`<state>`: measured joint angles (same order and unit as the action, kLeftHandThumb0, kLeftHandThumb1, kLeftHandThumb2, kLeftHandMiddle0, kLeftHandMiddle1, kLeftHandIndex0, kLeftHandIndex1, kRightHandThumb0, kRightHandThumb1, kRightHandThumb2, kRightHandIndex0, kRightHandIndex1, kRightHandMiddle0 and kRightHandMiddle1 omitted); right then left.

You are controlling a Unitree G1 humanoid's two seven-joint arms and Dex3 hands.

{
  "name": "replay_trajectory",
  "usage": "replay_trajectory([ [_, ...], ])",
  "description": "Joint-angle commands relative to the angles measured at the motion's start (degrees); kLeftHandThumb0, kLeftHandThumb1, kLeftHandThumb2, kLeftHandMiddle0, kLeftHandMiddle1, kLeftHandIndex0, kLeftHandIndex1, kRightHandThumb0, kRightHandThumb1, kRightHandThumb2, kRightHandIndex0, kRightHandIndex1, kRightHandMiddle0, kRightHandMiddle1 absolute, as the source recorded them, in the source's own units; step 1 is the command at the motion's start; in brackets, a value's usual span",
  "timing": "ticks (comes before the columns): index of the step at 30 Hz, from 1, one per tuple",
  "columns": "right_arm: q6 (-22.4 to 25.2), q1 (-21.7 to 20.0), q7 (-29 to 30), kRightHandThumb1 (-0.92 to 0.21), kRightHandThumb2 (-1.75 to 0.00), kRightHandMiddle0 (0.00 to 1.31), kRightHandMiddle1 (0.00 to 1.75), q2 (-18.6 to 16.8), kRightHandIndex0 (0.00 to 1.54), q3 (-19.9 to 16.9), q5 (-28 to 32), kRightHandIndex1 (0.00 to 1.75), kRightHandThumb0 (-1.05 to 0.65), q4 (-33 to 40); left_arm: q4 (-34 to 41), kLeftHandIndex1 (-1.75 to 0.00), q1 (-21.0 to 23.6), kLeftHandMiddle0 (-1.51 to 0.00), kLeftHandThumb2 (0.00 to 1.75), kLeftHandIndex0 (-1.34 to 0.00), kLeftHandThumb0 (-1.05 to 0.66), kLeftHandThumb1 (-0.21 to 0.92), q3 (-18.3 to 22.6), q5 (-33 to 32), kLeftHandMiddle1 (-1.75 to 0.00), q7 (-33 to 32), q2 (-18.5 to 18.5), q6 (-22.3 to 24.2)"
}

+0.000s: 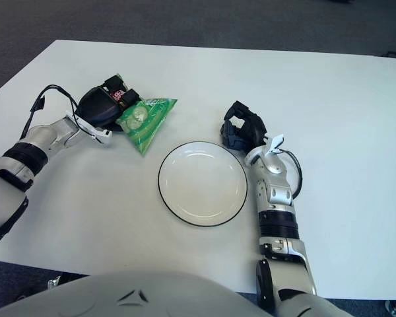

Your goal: Put the snack into the plate.

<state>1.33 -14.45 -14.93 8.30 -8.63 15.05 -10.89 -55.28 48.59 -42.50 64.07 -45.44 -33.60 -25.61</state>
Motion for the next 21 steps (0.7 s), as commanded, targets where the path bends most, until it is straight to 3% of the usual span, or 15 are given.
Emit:
replay_trajectory([
  [1, 1.1, 3.4, 0.1, -0.39, -1.22, 0.56, 1.75, -1.1, 1.23, -0.3, 0.7, 1.75, -0.46, -1.6, -4.0, -1.75, -2.8, -0.92, 1.62, -0.65, 0.0, -0.01, -2.3, 1.2, -1.52, 2.8, 0.1, -0.4],
  [10, 1.4, 3.4, -0.1, -0.4, -1.22, 0.55, 1.75, -1.1, 1.24, -0.6, 0.8, 1.75, -0.46, -1.7, 1.6, -1.75, -3.2, -0.91, 1.67, -0.64, 0.0, -0.03, 3.7, -8.8, -1.62, 11.1, -2.1, -5.0],
  [13, 1.5, 3.3, 0.4, -0.4, -1.22, 0.55, 1.75, -1.2, 1.24, -0.6, 0.5, 1.75, -0.46, -1.7, 11.2, -1.75, -4.3, -0.91, 1.67, -0.65, 0.0, -0.03, 8.7, -15.0, -1.63, 18.9, -3.7, -4.4],
  [21, 2.1, 3.4, 1.9, -0.4, -1.21, 0.55, 1.75, -1.4, 1.23, -0.6, -0.1, 1.75, -0.45, -1.2, 26.0, -1.75, -8.2, -0.91, 1.68, -0.65, 0.0, -0.04, 16.8, -24.9, -1.62, 32.0, -4.0, -2.4],
])
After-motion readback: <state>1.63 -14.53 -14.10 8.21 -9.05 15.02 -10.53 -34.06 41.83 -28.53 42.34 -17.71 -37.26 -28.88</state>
